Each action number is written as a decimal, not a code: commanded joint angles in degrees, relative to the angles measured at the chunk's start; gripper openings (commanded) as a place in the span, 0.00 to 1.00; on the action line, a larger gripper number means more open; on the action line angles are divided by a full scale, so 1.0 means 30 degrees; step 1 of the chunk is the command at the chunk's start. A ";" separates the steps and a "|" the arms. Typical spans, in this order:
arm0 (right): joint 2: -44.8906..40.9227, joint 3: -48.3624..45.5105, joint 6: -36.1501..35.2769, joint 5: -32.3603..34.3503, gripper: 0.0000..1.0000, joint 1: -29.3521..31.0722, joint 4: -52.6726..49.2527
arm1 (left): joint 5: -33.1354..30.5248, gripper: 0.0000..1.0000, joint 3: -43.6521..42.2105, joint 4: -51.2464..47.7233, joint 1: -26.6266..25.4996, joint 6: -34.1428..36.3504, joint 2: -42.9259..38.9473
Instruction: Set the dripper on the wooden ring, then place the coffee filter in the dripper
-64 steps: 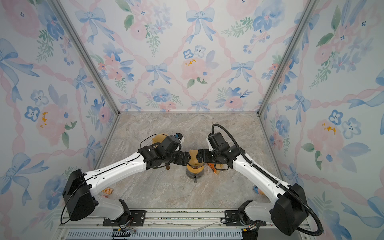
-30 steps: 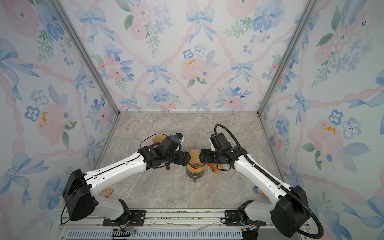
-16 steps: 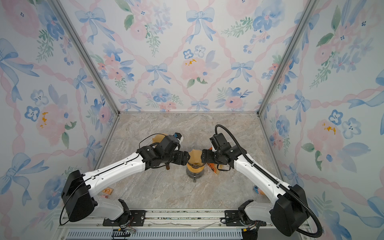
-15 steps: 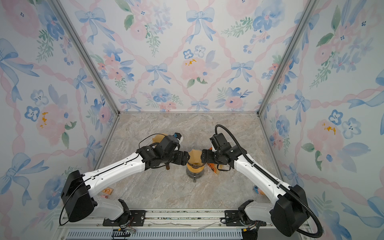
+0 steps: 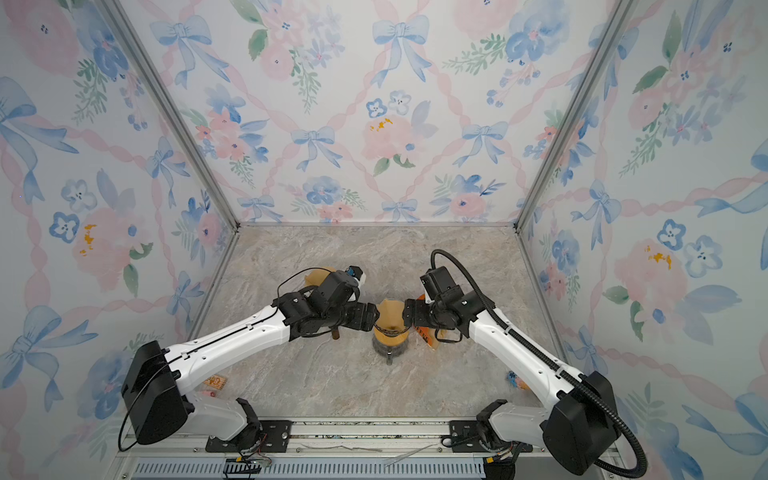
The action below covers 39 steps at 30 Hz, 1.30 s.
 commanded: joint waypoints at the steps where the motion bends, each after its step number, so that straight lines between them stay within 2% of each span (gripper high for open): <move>1: -0.0233 -0.0198 0.0273 0.1052 0.94 -0.0218 -0.0710 | 0.0156 0.86 -0.0170 -0.0249 0.0102 -0.0255 -0.0023; 13: -0.0973 -0.0283 -0.0283 -0.1860 0.94 -0.0233 0.0568 | 0.0365 0.87 -0.0054 -0.0233 0.0111 -0.0304 0.0294; 22: -0.1094 -0.0416 -0.0358 -0.2826 0.95 -0.0162 0.0922 | 0.0612 0.87 0.0197 -0.0231 0.0116 -0.0277 0.0672; 27: -0.0744 -0.0546 -0.0332 -0.2518 0.95 -0.0102 0.0563 | 0.0673 0.87 0.0300 -0.0246 0.0117 -0.0282 0.0795; 39: 0.0295 -0.0278 -0.0095 -0.0213 0.95 0.0016 -0.0520 | 0.0713 0.87 0.0421 -0.0241 0.0125 -0.0286 0.0881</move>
